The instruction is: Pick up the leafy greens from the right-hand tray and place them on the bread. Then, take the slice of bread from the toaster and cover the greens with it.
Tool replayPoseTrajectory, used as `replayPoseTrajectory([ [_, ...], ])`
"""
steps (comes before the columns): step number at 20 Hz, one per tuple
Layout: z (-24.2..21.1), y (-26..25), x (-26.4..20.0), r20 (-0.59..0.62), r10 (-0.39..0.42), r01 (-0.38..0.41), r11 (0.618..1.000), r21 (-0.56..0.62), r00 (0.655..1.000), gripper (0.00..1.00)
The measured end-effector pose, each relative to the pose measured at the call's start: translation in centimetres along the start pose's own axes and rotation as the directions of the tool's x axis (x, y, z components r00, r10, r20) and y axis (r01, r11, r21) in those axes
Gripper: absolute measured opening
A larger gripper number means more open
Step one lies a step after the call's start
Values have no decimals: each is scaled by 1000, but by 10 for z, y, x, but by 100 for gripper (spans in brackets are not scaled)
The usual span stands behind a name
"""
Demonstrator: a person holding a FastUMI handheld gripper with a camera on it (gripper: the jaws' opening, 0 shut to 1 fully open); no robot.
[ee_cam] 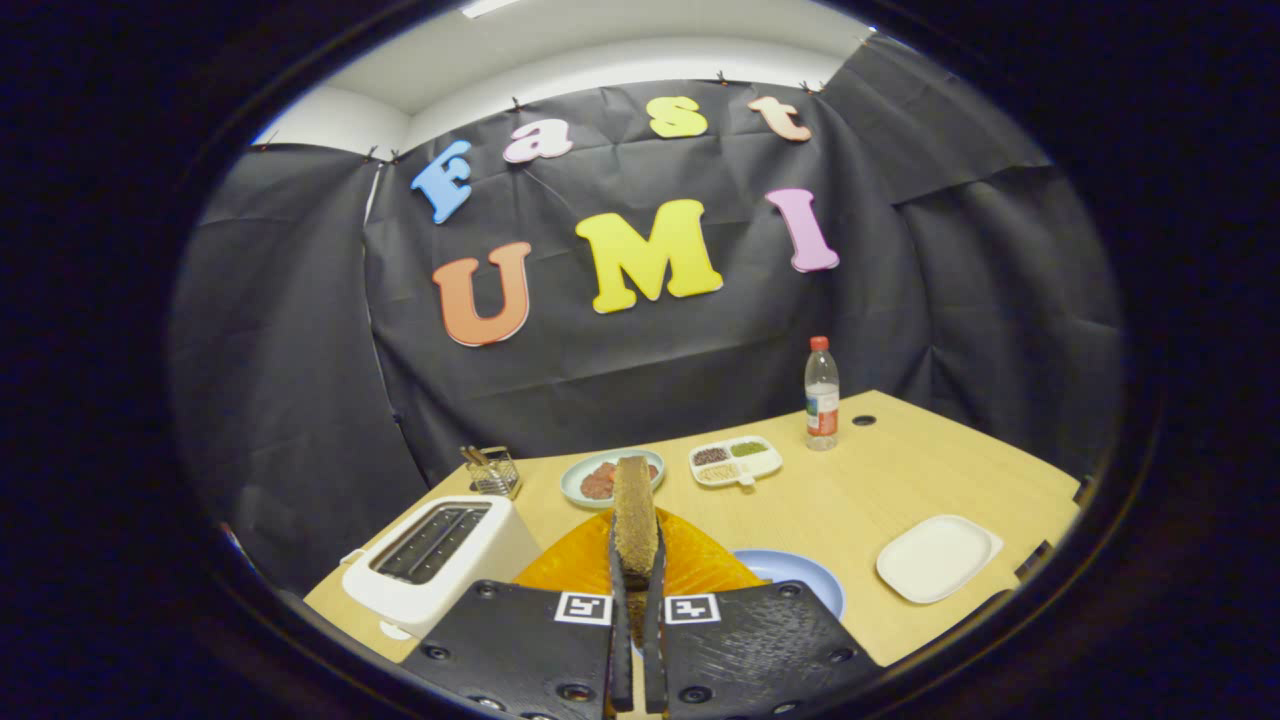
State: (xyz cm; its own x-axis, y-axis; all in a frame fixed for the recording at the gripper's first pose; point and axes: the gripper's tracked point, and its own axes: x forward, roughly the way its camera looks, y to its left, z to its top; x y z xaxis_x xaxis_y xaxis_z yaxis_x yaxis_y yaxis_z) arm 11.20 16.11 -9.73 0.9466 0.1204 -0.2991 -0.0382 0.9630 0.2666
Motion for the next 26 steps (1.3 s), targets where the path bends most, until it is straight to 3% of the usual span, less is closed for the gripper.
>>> replayPoseTrajectory([
  [10, -53, -31, 29, -73, -3, 16, 985, 173, 997, 5],
  [16, -61, -57, 26, -98, -35, 52, 983, 178, 995, 17],
  [19, -64, -74, 26, -111, -51, 70, 981, 181, 992, 31],
  [22, -71, -89, 27, -137, -56, 82, 977, 199, 989, 35],
  [26, -76, -101, 27, -156, -59, 91, 975, 202, 986, 48],
])
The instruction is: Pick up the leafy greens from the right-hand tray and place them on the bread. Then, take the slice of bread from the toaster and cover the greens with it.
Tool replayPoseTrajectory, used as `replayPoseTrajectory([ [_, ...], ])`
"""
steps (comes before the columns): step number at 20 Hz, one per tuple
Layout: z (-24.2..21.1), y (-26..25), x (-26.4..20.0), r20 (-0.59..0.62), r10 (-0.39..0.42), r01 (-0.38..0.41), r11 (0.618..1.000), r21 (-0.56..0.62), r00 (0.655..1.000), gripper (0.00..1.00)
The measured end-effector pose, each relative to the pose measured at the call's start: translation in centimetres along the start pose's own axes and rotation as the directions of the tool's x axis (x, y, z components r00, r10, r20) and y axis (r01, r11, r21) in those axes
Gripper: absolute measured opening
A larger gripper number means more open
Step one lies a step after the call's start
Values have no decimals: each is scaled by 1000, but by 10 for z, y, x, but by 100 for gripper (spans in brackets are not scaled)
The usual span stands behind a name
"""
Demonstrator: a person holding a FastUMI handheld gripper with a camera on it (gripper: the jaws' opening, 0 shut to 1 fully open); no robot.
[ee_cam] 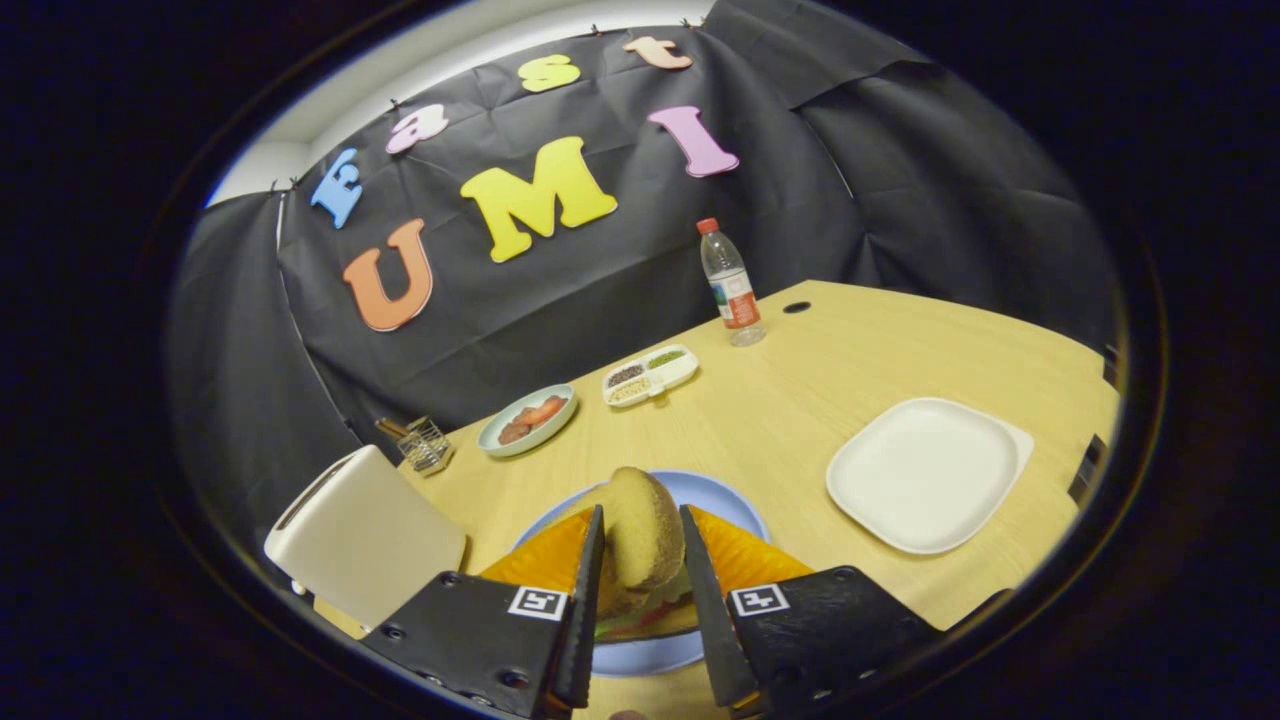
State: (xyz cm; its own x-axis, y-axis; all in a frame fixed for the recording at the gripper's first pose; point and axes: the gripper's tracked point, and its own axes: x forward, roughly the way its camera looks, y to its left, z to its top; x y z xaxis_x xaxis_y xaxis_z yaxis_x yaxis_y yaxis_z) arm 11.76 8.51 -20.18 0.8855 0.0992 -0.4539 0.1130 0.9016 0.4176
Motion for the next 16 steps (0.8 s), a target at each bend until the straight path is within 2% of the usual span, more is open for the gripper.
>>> replayPoseTrajectory([
  [3, 5, -4, -2, 8, 0, 0, 1000, -13, 1000, 55],
  [7, 26, -2, -19, 72, 11, -5, 997, -80, 997, 80],
  [10, 51, 5, -42, 141, 43, -21, 988, -156, 989, 89],
  [13, 85, 12, -73, 225, 74, -11, 964, -266, 972, 94],
  [16, 115, 22, -110, 300, 108, 8, 932, -362, 948, 95],
])
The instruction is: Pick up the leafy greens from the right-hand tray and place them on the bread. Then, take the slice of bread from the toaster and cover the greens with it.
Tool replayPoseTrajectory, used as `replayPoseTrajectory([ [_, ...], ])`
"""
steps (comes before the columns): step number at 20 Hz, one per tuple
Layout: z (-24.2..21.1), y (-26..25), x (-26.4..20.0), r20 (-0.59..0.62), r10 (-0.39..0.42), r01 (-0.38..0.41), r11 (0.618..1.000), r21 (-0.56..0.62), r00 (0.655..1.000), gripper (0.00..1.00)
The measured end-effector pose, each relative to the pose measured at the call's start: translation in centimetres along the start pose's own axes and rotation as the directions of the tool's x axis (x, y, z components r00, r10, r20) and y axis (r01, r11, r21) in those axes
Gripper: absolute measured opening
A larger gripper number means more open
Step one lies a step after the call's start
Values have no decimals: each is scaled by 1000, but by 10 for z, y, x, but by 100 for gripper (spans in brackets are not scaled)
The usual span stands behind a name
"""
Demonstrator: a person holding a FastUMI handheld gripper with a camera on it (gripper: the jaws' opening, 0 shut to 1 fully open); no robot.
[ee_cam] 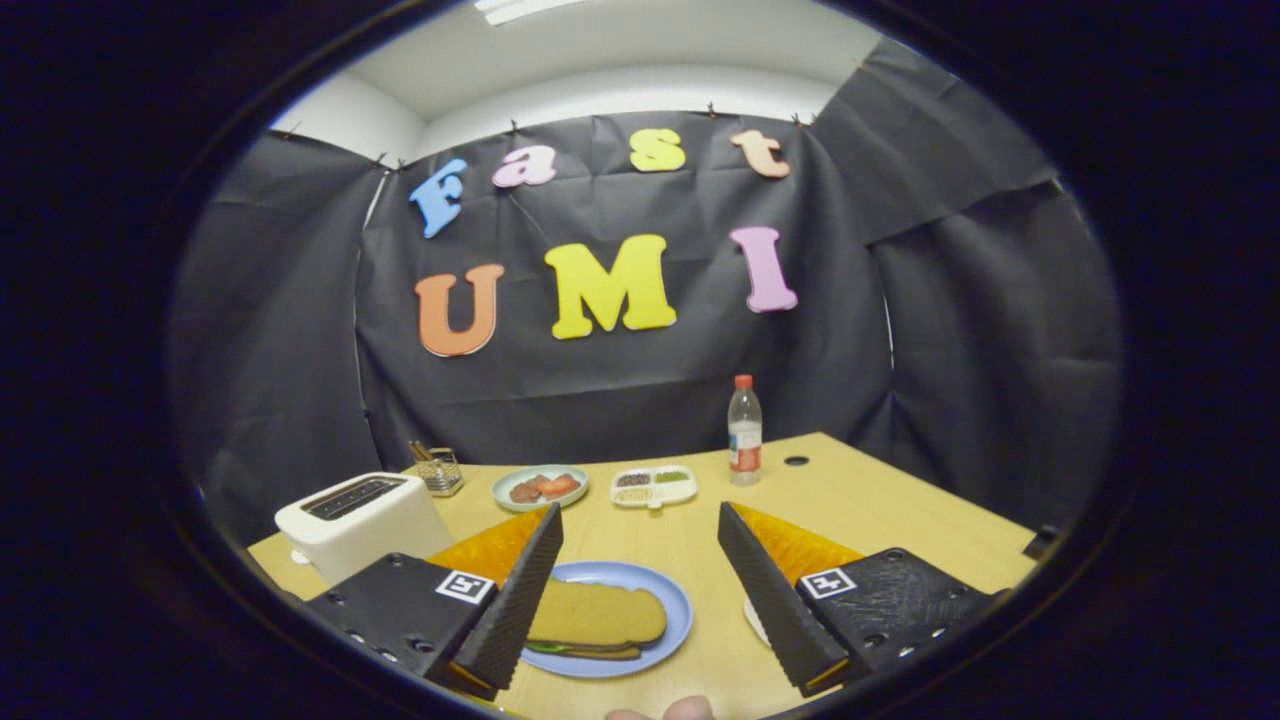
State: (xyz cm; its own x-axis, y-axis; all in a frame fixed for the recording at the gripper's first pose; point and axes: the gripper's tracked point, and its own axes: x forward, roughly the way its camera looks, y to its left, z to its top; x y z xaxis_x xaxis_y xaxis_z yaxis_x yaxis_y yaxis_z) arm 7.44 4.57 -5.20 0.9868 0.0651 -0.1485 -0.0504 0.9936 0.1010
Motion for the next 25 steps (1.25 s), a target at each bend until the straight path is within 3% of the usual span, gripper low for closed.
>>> replayPoseTrajectory([
  [6, 46, -10, -51, 124, -21, 28, 998, -54, 992, 96],
  [11, 52, 2, -78, 160, -8, 20, 997, -75, 987, 95],
  [25, 46, 37, -75, 171, 30, -16, 996, -83, 985, 95],
])
